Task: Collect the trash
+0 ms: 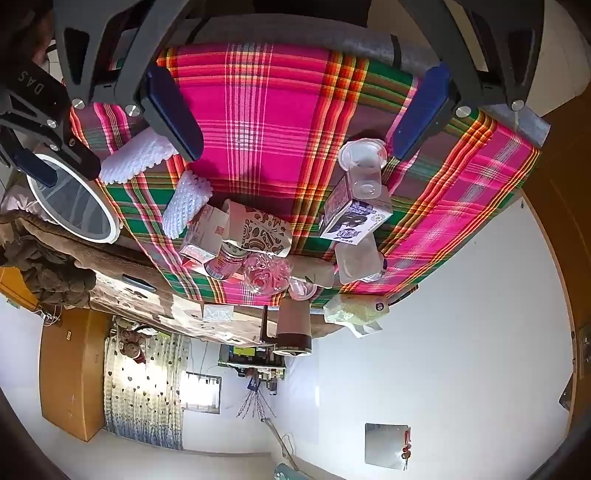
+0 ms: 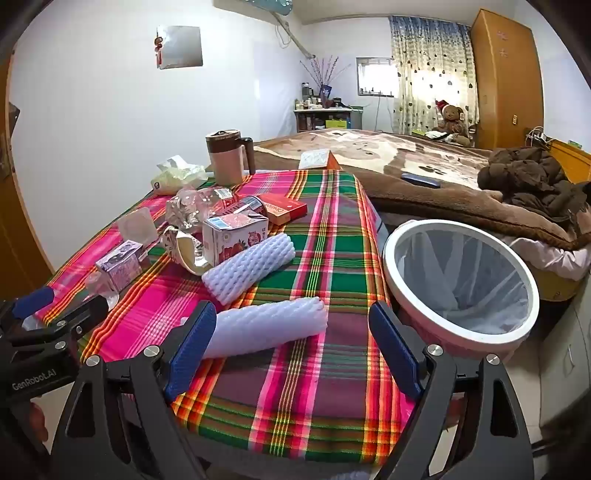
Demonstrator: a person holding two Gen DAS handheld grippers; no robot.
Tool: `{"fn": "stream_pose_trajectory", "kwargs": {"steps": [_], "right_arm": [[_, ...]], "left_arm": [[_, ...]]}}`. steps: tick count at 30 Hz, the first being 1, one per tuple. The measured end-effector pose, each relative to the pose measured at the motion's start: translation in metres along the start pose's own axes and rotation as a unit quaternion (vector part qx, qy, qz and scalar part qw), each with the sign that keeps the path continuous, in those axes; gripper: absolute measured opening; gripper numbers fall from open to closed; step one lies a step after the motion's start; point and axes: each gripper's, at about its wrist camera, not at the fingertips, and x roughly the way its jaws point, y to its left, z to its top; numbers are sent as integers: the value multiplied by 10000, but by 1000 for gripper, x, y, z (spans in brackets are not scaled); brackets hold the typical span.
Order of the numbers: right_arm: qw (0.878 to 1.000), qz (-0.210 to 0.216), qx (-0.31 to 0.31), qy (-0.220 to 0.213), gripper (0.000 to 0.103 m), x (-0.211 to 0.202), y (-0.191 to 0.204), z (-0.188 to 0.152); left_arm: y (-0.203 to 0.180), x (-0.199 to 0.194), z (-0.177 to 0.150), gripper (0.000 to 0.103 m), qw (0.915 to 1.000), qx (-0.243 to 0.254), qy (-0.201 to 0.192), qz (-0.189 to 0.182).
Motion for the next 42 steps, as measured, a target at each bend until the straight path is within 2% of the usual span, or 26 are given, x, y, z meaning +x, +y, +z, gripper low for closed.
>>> {"fn": "stream_pose_trajectory", "kwargs": {"steps": [14,22,42], "right_arm": [[9999,-97,-18,-51,86,-4,9,0],[9998,-126,0,-167,86,-9,1,5],[9983,-228,-34,-538,86,-17,3,17]], "left_arm": [[0,-3,1,103,10000,-43,-51,3],[-1,-3,2,103,10000,-42,-65,-10],[4,-13,14,103,9993,-81,-369,13]]}}
